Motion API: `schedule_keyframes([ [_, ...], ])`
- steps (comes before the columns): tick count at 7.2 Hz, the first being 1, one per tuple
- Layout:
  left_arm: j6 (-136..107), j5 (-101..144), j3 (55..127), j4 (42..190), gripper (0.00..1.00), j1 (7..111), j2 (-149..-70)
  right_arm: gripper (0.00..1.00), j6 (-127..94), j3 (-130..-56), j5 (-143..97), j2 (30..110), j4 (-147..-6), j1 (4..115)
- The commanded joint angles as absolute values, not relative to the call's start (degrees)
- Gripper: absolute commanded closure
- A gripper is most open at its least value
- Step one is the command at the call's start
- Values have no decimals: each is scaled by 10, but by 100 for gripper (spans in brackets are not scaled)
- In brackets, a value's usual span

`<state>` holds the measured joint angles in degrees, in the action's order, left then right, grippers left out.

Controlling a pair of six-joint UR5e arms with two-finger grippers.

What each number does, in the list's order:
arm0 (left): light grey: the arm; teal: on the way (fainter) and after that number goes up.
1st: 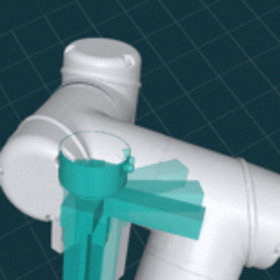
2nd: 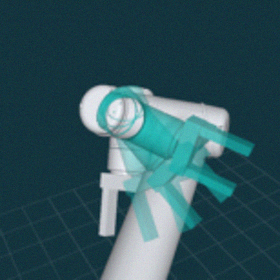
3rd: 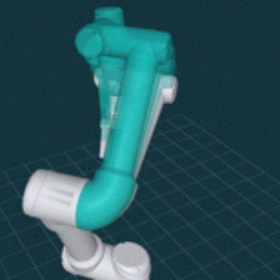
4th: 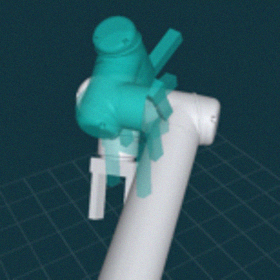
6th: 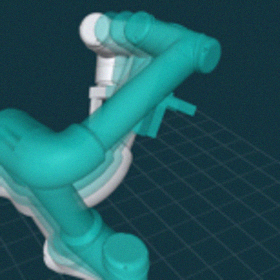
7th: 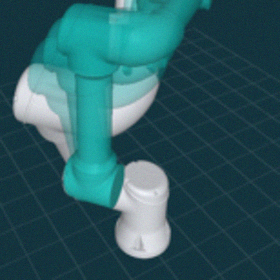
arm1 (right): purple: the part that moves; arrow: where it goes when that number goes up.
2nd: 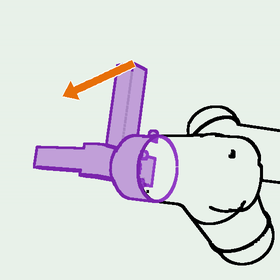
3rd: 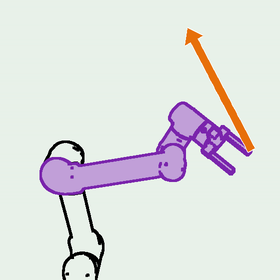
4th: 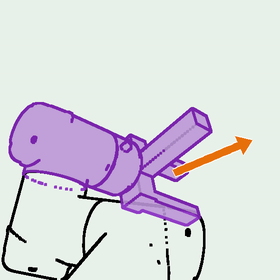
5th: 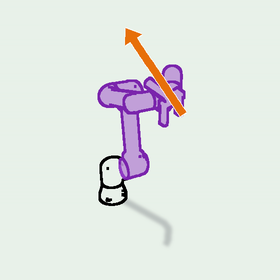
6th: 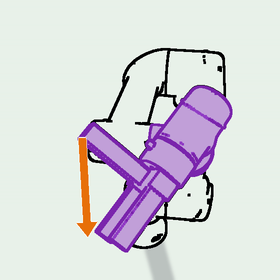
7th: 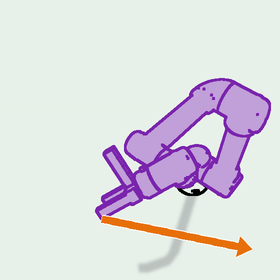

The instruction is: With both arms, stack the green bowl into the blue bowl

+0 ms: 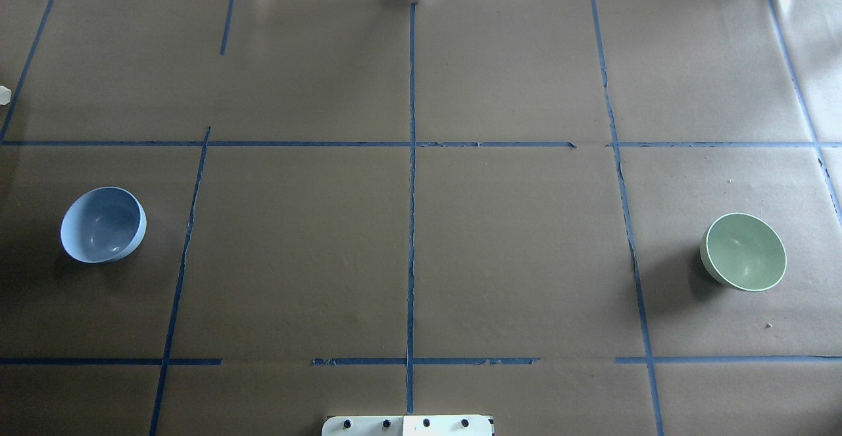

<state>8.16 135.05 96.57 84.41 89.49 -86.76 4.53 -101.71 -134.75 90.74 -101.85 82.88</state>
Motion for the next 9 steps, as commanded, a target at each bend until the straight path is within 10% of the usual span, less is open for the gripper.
schedule_keyframes([
  [1, 79, 1394, 960, 843, 0, 896, -863, 0, 46, -1018, -1350, 908, -996, 828],
  [9, -306, 1416, 962, 1198, 0, 726, -811, 0, 45, -1015, -1383, 926, -972, 828],
])
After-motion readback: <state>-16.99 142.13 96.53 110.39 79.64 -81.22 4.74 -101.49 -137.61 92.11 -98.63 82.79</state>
